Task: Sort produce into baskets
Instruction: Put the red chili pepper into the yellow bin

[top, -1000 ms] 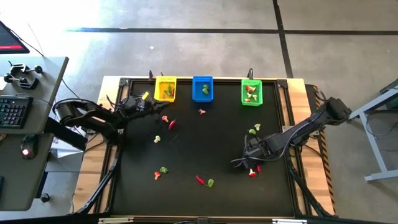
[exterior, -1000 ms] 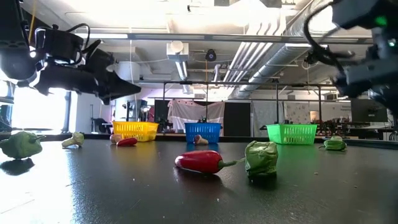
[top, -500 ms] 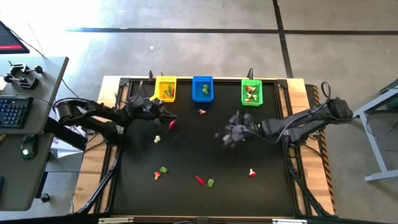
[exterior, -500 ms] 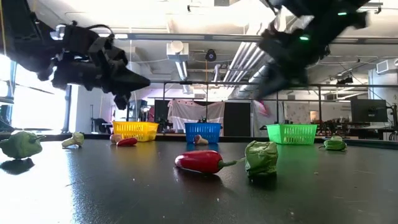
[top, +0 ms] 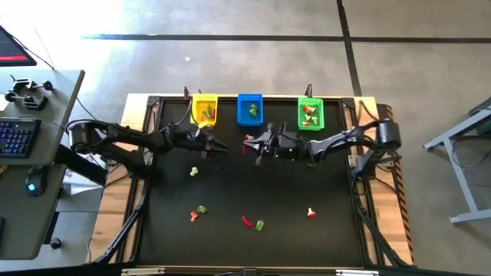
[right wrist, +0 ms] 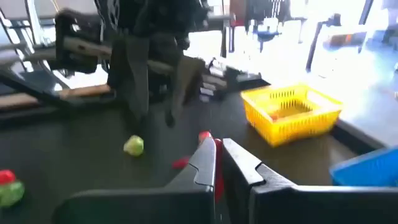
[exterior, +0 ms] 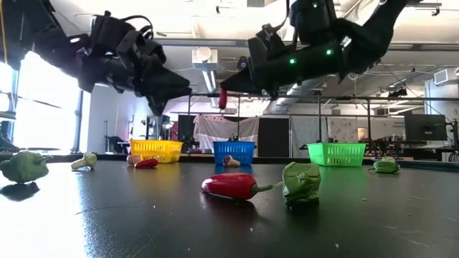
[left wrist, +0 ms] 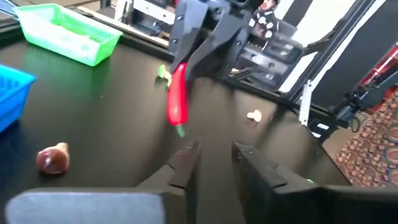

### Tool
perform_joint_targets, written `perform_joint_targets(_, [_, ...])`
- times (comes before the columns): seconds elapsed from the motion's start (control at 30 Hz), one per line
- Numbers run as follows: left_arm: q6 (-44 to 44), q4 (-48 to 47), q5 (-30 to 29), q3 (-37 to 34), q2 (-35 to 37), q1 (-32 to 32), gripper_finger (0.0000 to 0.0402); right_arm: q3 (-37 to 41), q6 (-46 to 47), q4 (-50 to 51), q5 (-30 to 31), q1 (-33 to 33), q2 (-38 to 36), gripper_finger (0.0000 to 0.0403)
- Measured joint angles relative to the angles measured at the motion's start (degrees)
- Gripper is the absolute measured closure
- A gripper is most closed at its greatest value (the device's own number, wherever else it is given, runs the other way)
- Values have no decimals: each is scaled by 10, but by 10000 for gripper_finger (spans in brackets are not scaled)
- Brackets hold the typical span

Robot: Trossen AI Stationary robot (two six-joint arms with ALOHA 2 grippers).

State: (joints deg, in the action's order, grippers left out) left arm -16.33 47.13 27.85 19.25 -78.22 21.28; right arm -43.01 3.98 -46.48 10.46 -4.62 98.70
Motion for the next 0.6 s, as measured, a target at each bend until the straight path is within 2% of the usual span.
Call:
perform_joint_targets(0.23, [44, -85, -64, 42, 0, -17, 262, 0, -43, -130, -15, 0, 37, 403])
perform_joint_targets(0.47, [60, -84, -64, 67, 0, -39, 244, 0, -45, -137, -36, 0, 37, 403])
perform_joint_targets(0.6, [60, -90, -86, 78, 0, -45, 243, 0, -55, -138, -39, 0, 37, 403])
